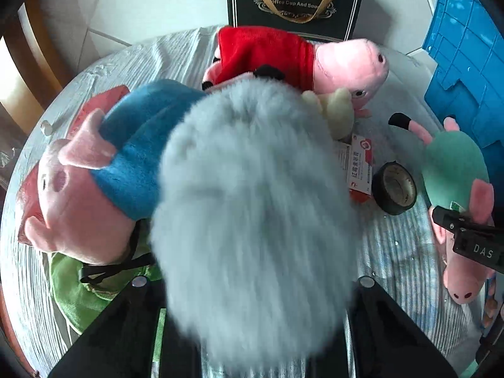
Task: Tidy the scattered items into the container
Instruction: 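Grasp the grey plush with the left gripper while the right grasps the teal-pink pig plush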
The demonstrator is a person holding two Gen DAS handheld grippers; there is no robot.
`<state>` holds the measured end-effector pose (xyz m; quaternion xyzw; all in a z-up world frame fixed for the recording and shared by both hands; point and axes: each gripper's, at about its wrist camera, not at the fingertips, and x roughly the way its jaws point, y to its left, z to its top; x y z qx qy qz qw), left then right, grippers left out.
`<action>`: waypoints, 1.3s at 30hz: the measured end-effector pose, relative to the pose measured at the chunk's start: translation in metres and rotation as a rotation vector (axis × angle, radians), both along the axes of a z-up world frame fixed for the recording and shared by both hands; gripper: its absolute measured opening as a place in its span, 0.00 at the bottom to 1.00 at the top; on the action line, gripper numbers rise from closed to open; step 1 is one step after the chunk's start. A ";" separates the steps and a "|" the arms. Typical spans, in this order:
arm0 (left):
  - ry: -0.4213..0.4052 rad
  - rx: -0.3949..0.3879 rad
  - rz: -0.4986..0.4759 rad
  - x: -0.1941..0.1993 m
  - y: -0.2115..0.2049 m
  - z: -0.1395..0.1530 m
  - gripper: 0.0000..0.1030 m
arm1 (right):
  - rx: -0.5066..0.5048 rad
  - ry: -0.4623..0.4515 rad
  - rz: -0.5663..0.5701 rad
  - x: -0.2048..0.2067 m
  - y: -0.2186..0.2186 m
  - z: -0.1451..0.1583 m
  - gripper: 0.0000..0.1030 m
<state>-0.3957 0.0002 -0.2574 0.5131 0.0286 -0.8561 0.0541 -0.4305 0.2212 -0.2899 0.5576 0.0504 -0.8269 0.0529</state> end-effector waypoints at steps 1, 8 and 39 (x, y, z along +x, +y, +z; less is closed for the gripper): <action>0.022 -0.001 0.001 0.005 0.001 0.009 0.20 | -0.011 0.013 0.009 0.006 -0.002 0.005 0.78; 0.131 0.003 0.023 0.043 -0.001 0.060 0.20 | -0.081 0.128 0.091 0.055 -0.013 0.055 0.77; -0.098 -0.049 -0.061 0.016 0.024 -0.055 0.83 | -0.099 -0.007 0.125 0.079 -0.006 -0.005 0.79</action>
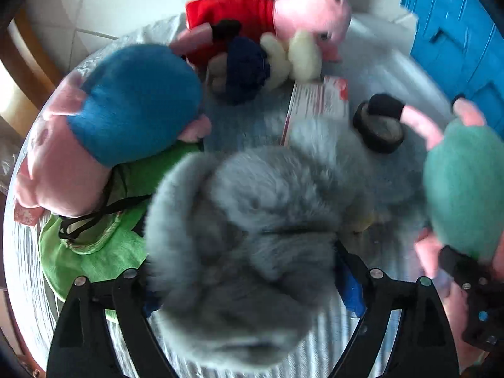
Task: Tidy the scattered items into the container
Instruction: 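Grasp the grey plush with the left gripper while the right grasps the teal-pink pig plush, then lift and carry the grey plush and pig plush over the blue crate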
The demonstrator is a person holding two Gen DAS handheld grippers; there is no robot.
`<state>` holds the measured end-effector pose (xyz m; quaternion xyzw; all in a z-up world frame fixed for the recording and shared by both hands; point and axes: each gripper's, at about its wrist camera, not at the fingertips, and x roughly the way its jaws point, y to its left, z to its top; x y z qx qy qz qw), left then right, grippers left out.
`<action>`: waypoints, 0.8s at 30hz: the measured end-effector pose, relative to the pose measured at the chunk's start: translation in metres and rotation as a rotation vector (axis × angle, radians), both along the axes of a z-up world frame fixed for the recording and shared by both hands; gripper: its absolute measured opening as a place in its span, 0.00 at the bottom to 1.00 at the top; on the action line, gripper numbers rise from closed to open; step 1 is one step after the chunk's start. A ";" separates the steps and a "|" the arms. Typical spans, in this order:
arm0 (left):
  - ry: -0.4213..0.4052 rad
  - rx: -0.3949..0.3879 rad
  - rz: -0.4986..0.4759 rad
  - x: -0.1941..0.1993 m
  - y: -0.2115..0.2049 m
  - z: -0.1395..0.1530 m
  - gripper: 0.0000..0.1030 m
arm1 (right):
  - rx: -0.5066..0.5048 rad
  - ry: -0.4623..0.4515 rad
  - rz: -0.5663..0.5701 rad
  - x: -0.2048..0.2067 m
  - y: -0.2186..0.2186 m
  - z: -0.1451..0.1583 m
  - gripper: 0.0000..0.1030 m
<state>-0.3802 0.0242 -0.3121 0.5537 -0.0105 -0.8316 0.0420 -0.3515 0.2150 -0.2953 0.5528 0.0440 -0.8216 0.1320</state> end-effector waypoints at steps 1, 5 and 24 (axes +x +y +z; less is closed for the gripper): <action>0.020 0.019 -0.002 0.001 -0.003 0.001 0.79 | 0.001 0.000 -0.008 0.000 0.000 -0.002 0.79; 0.057 0.012 -0.013 0.010 -0.005 0.014 0.63 | 0.023 0.027 -0.026 0.005 -0.006 0.003 0.78; 0.481 0.084 -0.134 0.115 -0.019 0.212 0.62 | 0.008 0.417 -0.123 0.101 -0.032 0.185 0.78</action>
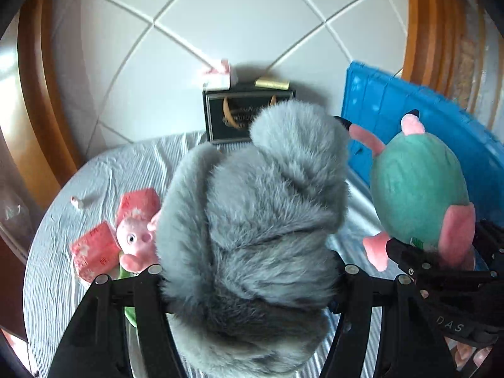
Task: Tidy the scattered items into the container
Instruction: 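Lift and carry the grey plush and pig plush over the blue crate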
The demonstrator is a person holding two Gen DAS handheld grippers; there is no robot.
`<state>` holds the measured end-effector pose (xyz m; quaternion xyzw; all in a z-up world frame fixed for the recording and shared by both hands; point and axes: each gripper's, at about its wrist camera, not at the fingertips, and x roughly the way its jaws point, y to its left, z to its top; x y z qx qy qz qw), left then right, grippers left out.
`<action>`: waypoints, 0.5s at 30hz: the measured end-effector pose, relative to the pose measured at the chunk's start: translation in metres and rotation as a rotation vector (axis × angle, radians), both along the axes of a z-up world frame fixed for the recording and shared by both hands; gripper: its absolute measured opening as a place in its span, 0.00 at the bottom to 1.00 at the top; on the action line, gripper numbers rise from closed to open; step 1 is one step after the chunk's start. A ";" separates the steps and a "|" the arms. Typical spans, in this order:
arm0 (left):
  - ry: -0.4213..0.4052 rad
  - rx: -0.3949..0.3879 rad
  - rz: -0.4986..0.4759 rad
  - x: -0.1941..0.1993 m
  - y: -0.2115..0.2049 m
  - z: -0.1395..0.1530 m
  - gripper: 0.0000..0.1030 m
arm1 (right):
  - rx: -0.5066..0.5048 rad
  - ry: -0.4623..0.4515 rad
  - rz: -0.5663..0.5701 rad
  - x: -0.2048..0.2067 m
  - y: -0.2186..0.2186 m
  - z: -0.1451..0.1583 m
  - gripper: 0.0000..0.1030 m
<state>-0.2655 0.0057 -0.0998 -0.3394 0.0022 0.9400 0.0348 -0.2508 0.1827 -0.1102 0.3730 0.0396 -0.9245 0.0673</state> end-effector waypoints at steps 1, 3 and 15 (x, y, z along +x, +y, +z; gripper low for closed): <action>0.019 0.004 -0.011 0.005 0.002 0.009 0.62 | -0.001 0.027 -0.008 0.009 0.001 0.013 0.78; 0.059 0.016 -0.033 0.014 0.008 0.028 0.62 | -0.001 0.080 -0.023 0.025 0.006 0.037 0.78; 0.194 0.028 -0.180 0.017 0.111 0.103 0.28 | 0.000 0.301 -0.203 0.065 0.104 0.134 0.78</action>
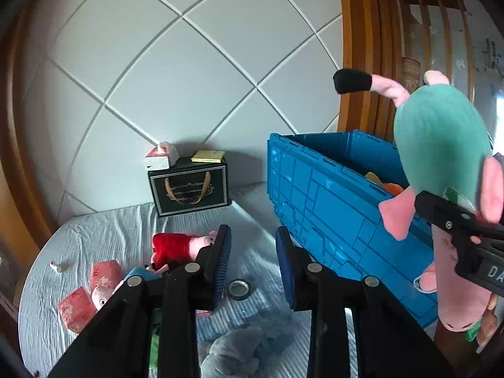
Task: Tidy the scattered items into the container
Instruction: 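Lift and carry the grey plush and pig plush over the blue crate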
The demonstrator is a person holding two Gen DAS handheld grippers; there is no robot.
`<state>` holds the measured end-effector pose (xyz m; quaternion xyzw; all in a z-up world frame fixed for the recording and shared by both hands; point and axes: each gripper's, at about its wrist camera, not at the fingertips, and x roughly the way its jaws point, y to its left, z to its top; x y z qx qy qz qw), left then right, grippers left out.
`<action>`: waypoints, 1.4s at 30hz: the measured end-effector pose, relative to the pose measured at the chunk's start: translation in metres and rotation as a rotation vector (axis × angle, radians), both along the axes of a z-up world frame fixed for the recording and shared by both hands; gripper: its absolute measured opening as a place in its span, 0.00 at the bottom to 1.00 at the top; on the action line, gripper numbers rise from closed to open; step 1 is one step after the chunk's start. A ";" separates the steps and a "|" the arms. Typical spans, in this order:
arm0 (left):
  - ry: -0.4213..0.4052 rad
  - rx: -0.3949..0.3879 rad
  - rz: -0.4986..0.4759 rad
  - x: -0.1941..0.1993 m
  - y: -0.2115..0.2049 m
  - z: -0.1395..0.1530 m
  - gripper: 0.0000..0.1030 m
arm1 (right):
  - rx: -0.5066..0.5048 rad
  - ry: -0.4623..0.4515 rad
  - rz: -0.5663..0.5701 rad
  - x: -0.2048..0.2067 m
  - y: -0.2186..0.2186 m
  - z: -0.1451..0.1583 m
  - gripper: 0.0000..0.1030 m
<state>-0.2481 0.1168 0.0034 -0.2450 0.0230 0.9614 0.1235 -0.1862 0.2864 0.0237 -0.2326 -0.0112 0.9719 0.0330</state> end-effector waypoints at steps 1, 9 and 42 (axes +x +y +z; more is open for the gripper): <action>-0.005 -0.003 0.009 -0.004 0.007 -0.002 0.28 | 0.000 0.001 -0.001 0.001 0.009 0.000 0.78; -0.218 -0.055 0.152 -0.022 -0.012 -0.097 0.82 | -0.025 -0.112 0.206 -0.026 -0.005 -0.055 0.78; -0.132 -0.048 0.058 0.002 -0.043 -0.072 0.42 | -0.030 -0.158 0.167 -0.063 -0.086 -0.073 0.78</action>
